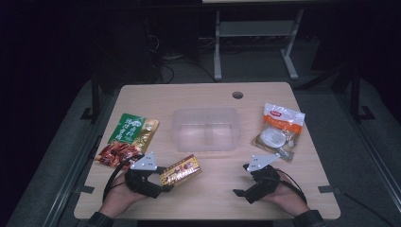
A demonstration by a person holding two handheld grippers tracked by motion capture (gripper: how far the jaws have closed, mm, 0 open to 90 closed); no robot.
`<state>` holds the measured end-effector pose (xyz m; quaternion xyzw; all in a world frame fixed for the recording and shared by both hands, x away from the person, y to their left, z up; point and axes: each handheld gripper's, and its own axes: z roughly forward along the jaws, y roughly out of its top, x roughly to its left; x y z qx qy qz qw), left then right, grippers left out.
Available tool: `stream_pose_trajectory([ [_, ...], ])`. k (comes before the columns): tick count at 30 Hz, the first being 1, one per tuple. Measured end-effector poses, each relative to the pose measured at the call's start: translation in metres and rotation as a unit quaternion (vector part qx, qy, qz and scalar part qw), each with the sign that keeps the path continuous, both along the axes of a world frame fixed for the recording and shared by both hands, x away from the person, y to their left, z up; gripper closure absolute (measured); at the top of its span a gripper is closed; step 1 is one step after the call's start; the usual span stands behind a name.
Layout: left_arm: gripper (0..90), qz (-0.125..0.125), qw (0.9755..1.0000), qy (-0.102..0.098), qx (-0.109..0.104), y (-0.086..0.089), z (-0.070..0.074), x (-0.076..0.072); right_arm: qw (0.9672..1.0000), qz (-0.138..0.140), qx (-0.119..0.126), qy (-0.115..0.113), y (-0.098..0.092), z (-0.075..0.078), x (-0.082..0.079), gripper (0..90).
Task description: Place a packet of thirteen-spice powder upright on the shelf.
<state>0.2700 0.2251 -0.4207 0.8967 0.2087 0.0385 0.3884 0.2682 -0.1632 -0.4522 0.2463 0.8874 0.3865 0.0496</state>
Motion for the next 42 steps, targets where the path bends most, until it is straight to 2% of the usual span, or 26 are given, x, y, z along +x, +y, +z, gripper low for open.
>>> stream_pose_trajectory([
  [4,31.9,-0.016,0.9997,-0.005,-0.016,-0.006,0.004,0.006,0.9999,0.008,0.006,0.002,0.001,0.003,0.000,3.3],
  [5,31.9,-0.023,0.9996,-0.010,-0.017,-0.008,0.005,0.007,0.9998,0.018,0.008,0.001,0.001,0.006,-0.001,3.1],
  [10,31.9,-0.041,0.9987,-0.013,-0.026,-0.016,0.008,0.012,0.9993,0.032,0.019,0.003,0.000,0.011,-0.001,2.9],
  [12,31.9,-0.057,0.9977,-0.021,-0.031,-0.021,0.012,0.016,0.9985,0.044,0.032,0.005,-0.001,0.016,0.000,3.0],
  [15,31.9,-0.067,0.9967,-0.024,-0.039,-0.025,0.013,0.020,0.9972,0.061,0.045,0.001,0.000,0.022,0.004,3.0],
  [18,31.9,-0.084,0.9952,-0.027,-0.041,-0.031,0.015,0.026,0.9965,0.066,0.051,-0.002,0.001,0.026,0.006,3.0],
  [21,31.9,-0.097,0.9937,-0.029,-0.047,-0.036,0.015,0.030,0.9937,0.083,0.076,-0.006,0.001,0.034,0.013,3.0],
  [29,31.9,-0.126,0.9894,-0.037,-0.061,-0.045,0.019,0.030,0.9865,0.119,0.111,-0.020,0.013,0.049,0.031,3.4],
  [31,31.9,-0.130,0.9887,-0.040,-0.062,-0.046,0.019,0.029,0.9850,0.128,0.113,-0.024,0.017,0.051,0.034,3.7],
  [36,31.9,-0.137,0.9876,-0.041,-0.067,-0.045,0.020,0.026,0.9791,0.149,0.137,-0.018,0.027,0.054,0.041,5.9],
  [42,31.9,-0.144,0.9866,-0.040,-0.066,-0.046,0.019,0.024,0.9756,0.162,0.147,-0.009,0.035,0.051,0.044,11.3],
])
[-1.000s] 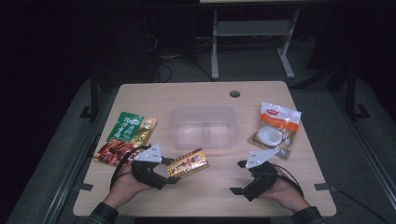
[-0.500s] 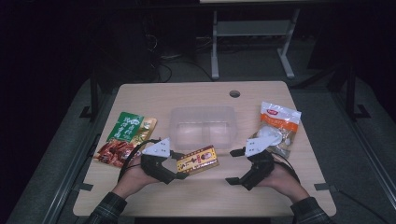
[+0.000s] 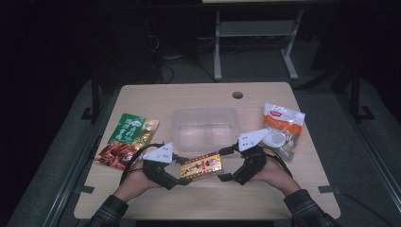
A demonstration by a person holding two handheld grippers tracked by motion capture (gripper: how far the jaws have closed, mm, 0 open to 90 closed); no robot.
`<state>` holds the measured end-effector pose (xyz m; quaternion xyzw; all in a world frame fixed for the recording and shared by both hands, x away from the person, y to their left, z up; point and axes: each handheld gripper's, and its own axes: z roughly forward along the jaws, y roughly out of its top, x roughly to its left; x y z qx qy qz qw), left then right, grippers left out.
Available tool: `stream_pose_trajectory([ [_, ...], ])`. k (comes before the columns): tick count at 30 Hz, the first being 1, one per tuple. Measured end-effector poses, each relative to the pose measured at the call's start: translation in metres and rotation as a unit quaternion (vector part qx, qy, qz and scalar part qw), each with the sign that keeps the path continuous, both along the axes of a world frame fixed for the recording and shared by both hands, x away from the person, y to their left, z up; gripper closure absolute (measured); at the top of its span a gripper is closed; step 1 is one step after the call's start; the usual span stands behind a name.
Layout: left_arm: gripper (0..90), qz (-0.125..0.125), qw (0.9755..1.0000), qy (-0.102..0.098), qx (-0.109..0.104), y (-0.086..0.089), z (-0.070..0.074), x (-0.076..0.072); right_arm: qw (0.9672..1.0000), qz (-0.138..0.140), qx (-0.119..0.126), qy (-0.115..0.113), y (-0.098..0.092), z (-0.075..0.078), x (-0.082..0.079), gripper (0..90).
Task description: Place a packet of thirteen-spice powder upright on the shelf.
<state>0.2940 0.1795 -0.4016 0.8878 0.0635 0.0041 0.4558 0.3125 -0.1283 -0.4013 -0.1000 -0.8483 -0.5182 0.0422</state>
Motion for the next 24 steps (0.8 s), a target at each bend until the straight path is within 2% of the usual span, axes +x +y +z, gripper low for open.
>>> stream_pose_trajectory([
  [6,31.9,-0.007,1.0000,-0.001,0.000,-0.0021,0.0002,-0.0018,0.9999,0.011,0.002,0.000,0.0034,-0.0007,-0.0001,17.5],
  [10,31.9,-0.007,1.0000,0.002,-0.002,-0.0028,-0.0005,-0.0020,0.9998,0.016,0.009,-0.001,0.0024,0.0008,-0.0015,26.0],
  [24,31.8,-0.013,0.9996,0.022,0.010,-0.0069,-0.0079,0.0005,0.9997,0.014,0.014,-0.013,0.0049,0.0069,-0.0059,27.6],
])
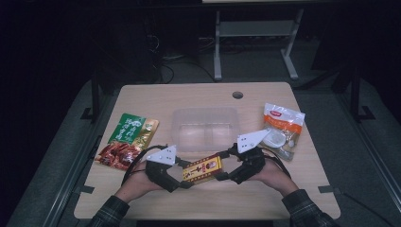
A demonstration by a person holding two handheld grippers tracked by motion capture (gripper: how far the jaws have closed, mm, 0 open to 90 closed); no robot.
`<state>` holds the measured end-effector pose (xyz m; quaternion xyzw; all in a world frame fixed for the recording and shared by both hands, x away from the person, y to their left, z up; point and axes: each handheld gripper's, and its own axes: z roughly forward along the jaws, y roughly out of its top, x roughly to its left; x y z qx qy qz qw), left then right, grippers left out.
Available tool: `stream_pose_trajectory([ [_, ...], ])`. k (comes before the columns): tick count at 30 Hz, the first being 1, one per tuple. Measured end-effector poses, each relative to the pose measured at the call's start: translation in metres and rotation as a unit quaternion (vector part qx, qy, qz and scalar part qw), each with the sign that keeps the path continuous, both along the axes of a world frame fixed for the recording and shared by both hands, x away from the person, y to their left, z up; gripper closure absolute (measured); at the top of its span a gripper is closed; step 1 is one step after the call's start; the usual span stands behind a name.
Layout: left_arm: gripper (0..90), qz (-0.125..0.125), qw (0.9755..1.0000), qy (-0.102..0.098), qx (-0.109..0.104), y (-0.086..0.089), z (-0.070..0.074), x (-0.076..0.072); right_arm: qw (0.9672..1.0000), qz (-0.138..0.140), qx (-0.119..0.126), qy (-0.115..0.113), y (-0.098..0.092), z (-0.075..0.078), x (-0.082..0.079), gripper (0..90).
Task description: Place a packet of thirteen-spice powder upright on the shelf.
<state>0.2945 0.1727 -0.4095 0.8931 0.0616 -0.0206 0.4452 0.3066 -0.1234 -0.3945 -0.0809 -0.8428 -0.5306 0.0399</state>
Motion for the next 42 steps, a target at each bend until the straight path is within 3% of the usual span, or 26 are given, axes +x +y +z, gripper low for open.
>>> stream_pose_trajectory([
  [8,31.8,0.004,0.9999,0.006,0.009,-0.009,-0.006,0.002,0.9997,-0.012,0.011,-0.020,0.009,0.014,-0.001,27.7],
  [13,31.7,-0.001,0.9998,0.011,0.015,-0.018,-0.011,0.003,0.9994,-0.014,0.022,-0.021,0.016,0.020,-0.001,28.1],
  [21,31.7,-0.011,0.9997,0.023,0.000,-0.033,-0.015,0.004,0.9986,-0.010,0.044,-0.027,0.023,0.027,-0.001,28.7],
  [29,31.6,-0.020,0.9995,0.023,-0.004,-0.035,-0.015,0.003,0.9985,-0.002,0.052,-0.012,0.027,0.025,-0.002,29.4],
  [42,30.9,-0.017,0.9995,0.023,0.011,-0.038,-0.022,0.003,0.9992,-0.002,0.033,-0.024,0.036,0.022,-0.006,30.5],
])
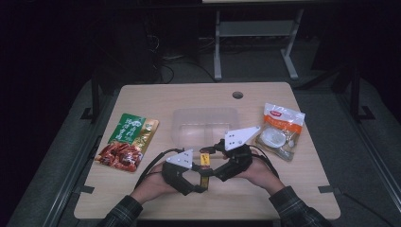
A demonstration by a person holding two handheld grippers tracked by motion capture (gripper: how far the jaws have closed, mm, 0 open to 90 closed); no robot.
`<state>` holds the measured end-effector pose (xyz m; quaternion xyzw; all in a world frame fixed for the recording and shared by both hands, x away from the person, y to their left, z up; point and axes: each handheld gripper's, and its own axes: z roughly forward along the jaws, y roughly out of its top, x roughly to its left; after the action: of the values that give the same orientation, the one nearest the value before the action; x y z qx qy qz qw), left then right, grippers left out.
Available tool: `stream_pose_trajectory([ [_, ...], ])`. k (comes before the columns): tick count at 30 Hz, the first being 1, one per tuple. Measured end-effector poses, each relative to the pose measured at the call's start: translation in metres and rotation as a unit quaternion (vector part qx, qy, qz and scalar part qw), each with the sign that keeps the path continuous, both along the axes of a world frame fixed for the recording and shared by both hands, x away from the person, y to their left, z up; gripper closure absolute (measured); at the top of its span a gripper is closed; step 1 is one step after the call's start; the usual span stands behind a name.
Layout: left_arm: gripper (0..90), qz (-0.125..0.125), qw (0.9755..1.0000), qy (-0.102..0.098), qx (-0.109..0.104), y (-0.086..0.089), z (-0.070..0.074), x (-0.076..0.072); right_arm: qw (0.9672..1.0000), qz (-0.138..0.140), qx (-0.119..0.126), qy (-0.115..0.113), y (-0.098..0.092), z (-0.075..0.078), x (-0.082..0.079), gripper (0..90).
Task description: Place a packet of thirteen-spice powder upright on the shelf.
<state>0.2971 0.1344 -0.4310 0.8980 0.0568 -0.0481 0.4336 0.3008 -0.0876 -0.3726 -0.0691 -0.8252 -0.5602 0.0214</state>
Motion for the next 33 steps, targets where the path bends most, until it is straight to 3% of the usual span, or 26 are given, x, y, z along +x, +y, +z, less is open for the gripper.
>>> stream_pose_trajectory([
  [4,29.2,0.016,0.9999,-0.002,-0.002,0.003,-0.002,0.000,1.0000,-0.003,-0.003,-0.006,0.000,0.000,0.000,30.7],
  [6,27.1,0.023,0.9997,-0.008,0.007,0.006,-0.002,-0.001,0.9999,-0.005,-0.004,-0.008,-0.001,0.001,0.000,30.7],
  [11,22.4,0.052,0.9985,-0.002,0.017,0.020,-0.007,-0.003,0.9999,-0.006,-0.007,-0.009,-0.003,0.001,0.001,30.7],
  [16,21.2,0.088,0.9957,-0.003,0.030,0.037,-0.009,-0.007,0.9998,-0.003,-0.014,-0.012,-0.006,0.003,0.003,30.6],
  [20,19.6,0.119,0.9926,0.007,0.027,0.049,-0.009,-0.010,0.9998,-0.005,-0.010,-0.016,-0.009,0.006,0.005,30.6],
  [27,17.6,0.143,0.9885,-0.004,0.048,0.062,-0.011,-0.018,0.9996,-0.006,-0.019,-0.021,-0.011,0.012,0.012,30.6],
  [33,17.3,0.159,0.9861,0.001,0.049,0.071,-0.013,-0.025,0.9991,-0.009,-0.018,-0.037,-0.013,0.022,0.022,30.6],
])
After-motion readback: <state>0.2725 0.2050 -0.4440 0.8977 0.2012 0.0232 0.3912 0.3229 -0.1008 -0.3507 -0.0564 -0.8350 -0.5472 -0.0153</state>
